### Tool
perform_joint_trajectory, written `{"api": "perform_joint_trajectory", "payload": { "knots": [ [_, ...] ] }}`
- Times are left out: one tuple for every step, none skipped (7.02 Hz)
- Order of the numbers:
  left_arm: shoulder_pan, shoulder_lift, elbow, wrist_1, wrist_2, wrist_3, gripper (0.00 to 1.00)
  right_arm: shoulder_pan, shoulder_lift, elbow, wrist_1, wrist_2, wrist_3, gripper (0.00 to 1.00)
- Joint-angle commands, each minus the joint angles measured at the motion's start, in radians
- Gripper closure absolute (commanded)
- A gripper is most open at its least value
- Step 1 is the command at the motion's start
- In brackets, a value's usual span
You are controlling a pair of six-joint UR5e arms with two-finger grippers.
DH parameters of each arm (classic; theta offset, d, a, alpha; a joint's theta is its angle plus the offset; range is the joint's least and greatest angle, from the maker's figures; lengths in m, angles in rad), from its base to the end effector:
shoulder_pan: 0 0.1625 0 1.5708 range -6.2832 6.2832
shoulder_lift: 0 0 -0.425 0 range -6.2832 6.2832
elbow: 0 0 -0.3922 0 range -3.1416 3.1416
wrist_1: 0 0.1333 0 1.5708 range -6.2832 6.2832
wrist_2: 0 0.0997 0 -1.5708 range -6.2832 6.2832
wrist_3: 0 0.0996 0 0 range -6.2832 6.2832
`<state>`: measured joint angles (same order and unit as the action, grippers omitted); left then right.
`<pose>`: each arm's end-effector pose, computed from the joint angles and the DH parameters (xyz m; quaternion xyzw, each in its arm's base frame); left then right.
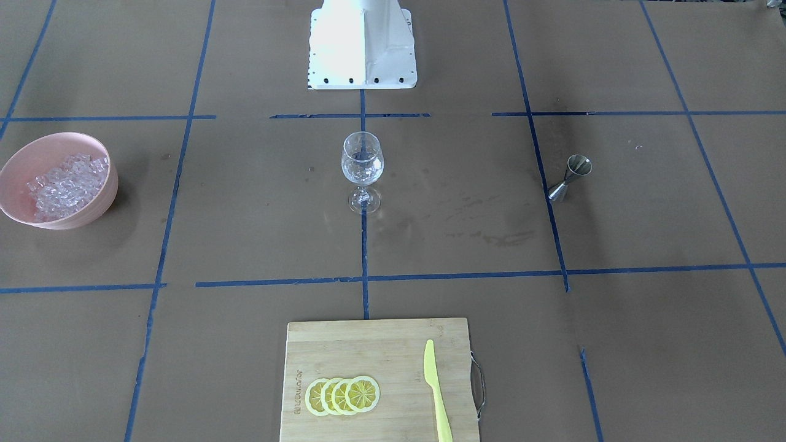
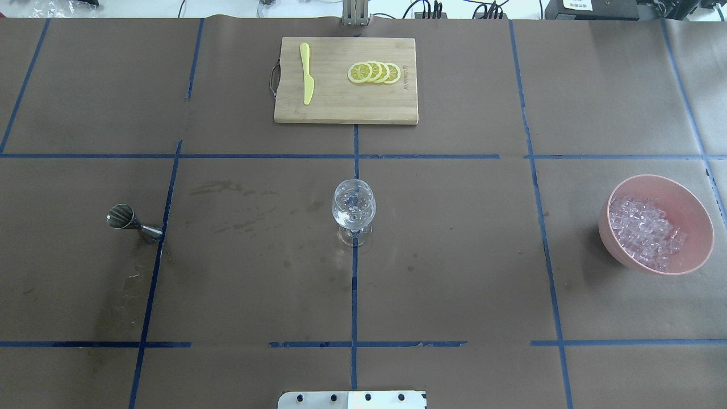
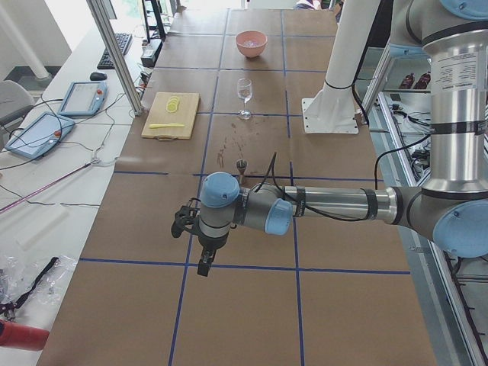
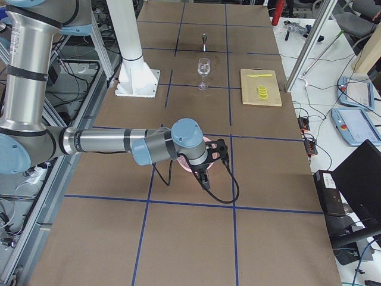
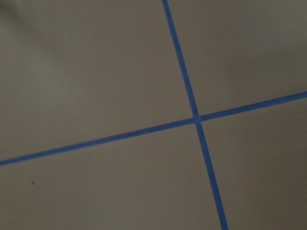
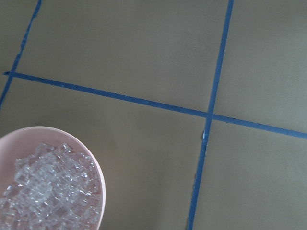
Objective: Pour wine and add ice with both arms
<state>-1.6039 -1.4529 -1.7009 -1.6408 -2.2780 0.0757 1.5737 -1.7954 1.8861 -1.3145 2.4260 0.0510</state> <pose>-0.0834 -0.4452 0.6470 0.0573 0.3434 0.0342 0.9368 0.0593 -0.4117 0.5688 0.1472 -0.4121 -0.0474 0.8979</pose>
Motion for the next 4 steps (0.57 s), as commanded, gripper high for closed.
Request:
{"api": "perform_joint_trajectory", "payload": {
  "knots": [
    [-0.045, 0.046, -0.075, 0.102, -0.075, 0.018, 0.00, -0.126, 0.004, 0.112, 0.000, 0.004, 0.193, 0.00],
    [-0.045, 0.063, -0.121, 0.101, -0.077, 0.016, 0.00, -0.192, 0.004, 0.139, 0.062, -0.034, 0.267, 0.00],
    [-0.044, 0.059, -0.131, 0.099, -0.077, 0.016, 0.00, -0.258, -0.002, 0.146, 0.158, -0.060, 0.342, 0.00],
    [-0.041, 0.051, -0.128, 0.087, -0.077, 0.016, 0.00, -0.306, -0.009, 0.148, 0.220, -0.092, 0.405, 0.00]
  ]
}}
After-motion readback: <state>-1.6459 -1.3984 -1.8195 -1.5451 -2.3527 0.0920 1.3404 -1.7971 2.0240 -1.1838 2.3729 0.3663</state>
